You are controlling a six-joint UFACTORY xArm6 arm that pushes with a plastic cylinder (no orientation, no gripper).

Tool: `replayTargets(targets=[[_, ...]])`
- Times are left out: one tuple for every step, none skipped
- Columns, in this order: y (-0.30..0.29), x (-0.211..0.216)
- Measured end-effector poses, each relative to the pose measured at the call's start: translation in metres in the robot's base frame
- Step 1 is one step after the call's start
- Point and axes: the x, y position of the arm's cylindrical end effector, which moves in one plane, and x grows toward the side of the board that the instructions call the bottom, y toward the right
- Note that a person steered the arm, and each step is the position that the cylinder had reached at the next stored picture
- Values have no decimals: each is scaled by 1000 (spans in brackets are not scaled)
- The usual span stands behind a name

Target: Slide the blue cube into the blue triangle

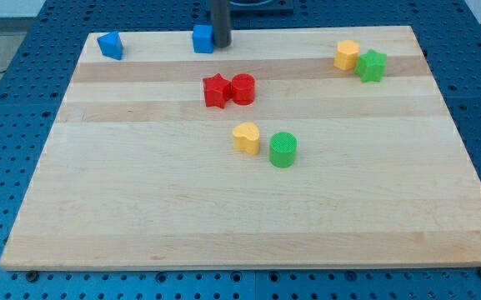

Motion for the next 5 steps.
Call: replayTargets(targets=[[-1, -17], [-25, -21], [-48, -16], [-67, -8], [-63, 1]])
